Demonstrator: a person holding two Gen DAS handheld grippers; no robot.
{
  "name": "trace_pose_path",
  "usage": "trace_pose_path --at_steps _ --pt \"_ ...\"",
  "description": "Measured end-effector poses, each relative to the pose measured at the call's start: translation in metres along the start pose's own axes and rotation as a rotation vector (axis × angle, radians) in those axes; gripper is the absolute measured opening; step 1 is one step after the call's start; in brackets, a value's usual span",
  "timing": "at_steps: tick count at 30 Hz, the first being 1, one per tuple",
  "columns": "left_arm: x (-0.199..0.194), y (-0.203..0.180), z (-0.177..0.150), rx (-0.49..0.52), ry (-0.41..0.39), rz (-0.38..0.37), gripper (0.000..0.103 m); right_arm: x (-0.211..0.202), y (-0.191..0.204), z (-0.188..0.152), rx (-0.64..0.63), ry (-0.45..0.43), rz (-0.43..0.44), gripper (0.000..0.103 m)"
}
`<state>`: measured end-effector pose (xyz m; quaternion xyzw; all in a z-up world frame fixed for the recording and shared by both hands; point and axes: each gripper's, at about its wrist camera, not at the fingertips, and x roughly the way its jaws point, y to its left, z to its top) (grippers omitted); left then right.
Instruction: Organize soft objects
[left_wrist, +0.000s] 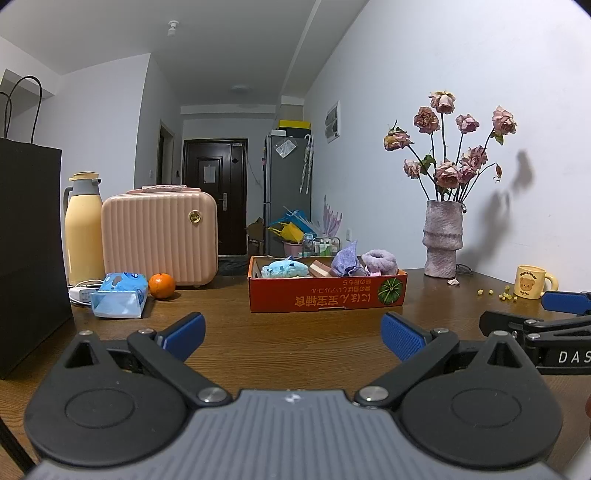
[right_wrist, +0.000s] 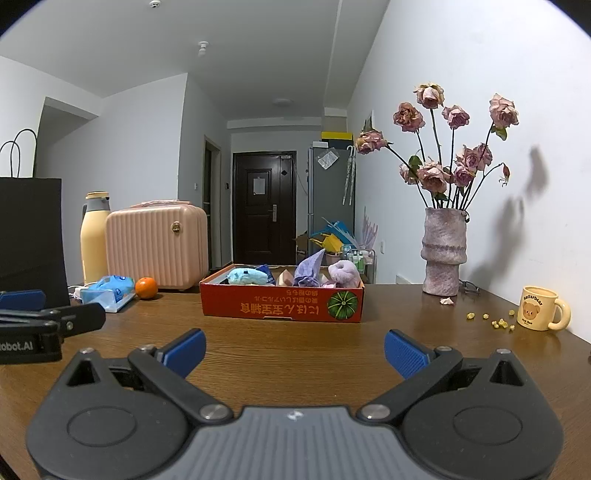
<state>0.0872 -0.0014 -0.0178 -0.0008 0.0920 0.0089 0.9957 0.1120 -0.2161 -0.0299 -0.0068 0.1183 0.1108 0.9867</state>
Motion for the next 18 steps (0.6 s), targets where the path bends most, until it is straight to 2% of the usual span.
trace_pose_path --at_steps 18 --pt "-0.0018 -0.0026 0.0014 0.004 -0.005 -0.005 0.103 -0.0004 0.0014 0.0008 -0.002 -0.002 0.002 0.103"
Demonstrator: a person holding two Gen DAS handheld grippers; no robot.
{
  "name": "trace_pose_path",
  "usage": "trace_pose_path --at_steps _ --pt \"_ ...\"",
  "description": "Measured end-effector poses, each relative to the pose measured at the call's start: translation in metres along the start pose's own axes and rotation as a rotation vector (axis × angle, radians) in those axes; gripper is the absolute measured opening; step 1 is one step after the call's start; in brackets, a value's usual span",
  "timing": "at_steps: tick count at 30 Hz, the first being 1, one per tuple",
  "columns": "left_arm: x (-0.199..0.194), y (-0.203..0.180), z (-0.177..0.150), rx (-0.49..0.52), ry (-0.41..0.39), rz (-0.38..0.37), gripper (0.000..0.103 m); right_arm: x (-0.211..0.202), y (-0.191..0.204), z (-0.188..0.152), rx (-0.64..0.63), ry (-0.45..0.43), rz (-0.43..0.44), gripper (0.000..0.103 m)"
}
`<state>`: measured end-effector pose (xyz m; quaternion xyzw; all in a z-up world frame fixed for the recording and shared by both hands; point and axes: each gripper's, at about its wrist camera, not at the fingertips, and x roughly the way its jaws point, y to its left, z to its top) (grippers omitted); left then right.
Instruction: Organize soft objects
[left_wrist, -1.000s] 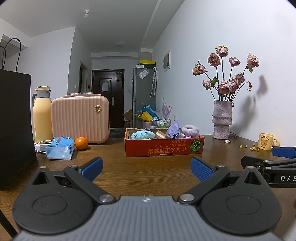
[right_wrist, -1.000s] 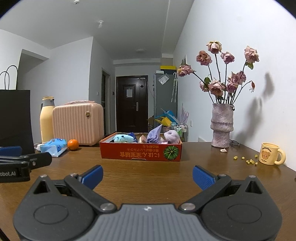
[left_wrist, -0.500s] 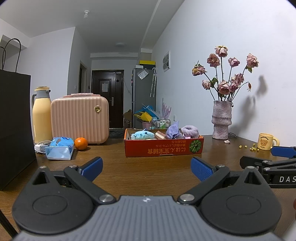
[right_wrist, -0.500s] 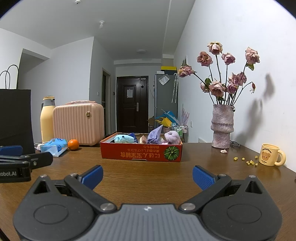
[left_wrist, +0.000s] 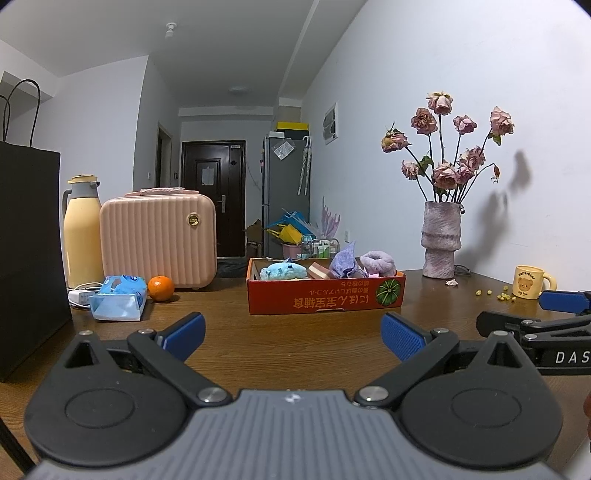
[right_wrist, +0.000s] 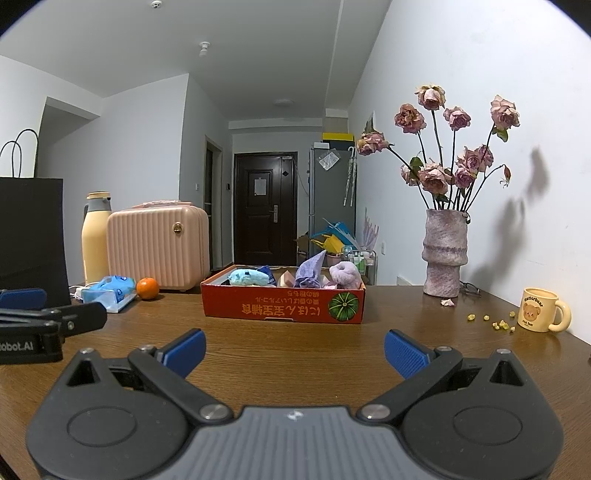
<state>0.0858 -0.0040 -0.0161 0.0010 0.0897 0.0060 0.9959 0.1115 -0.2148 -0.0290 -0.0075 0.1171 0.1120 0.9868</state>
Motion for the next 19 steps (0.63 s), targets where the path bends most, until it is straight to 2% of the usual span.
trace_pose_path --at_steps 19 --pt "0.0021 0.0069 -0.0017 -0.01 0.009 -0.013 0.103 0.001 0.002 0.0003 -0.003 0.006 0.0 0.103"
